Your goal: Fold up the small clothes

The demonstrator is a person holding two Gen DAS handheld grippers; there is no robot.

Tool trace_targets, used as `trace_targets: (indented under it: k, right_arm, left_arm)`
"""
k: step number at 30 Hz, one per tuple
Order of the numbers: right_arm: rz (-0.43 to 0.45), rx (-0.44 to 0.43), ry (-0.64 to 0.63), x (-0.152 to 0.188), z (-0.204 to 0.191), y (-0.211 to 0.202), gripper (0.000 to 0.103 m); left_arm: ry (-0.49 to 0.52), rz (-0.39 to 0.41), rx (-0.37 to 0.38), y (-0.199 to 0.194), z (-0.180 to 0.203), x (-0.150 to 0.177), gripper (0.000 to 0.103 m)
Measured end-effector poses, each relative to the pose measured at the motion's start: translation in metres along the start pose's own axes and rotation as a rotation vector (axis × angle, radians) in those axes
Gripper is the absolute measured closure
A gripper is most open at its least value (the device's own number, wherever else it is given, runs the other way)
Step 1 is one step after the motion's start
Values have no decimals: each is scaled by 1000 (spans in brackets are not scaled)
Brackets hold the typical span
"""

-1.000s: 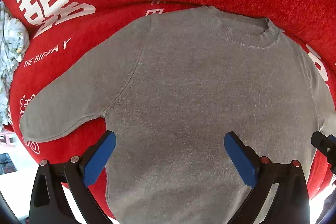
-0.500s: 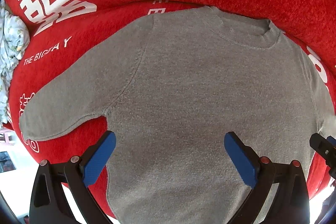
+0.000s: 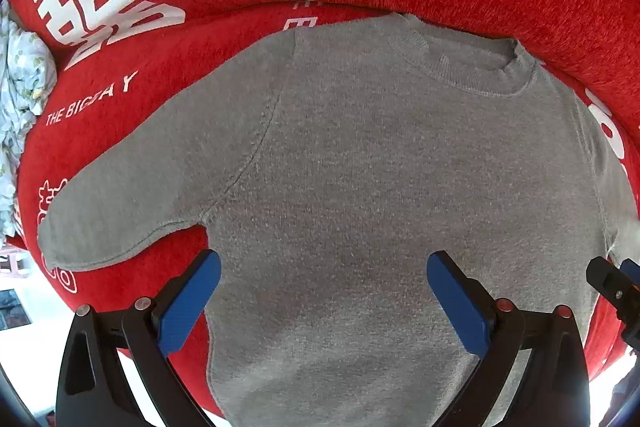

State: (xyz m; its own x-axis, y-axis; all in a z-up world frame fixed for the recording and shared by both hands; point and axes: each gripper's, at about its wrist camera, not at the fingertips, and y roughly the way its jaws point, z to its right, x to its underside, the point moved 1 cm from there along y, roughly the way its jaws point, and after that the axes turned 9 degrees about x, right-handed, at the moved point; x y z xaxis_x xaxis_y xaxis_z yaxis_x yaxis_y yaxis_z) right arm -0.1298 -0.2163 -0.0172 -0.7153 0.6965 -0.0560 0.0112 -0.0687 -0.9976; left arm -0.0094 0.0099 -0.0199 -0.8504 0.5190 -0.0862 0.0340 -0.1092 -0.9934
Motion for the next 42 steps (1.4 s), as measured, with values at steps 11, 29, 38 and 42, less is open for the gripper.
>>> trace_targets:
  k: [11, 29, 38, 42]
  right_arm:
    - [-10, 12, -8, -1, -3, -1, 0]
    - [-20, 26, -18, -3, -12, -1, 0]
    - [-19, 32, -19, -3, -22, 1, 0]
    - [-22, 33, -14, 1, -25, 1, 0]
  left_arm:
    - [-12, -2, 6, 0, -2, -3, 0]
    - [-30, 1, 26, 0, -4, -9, 0]
    - [-33, -6, 35, 4, -9, -6, 0]
    - [-37, -18, 27, 8, -13, -2, 0]
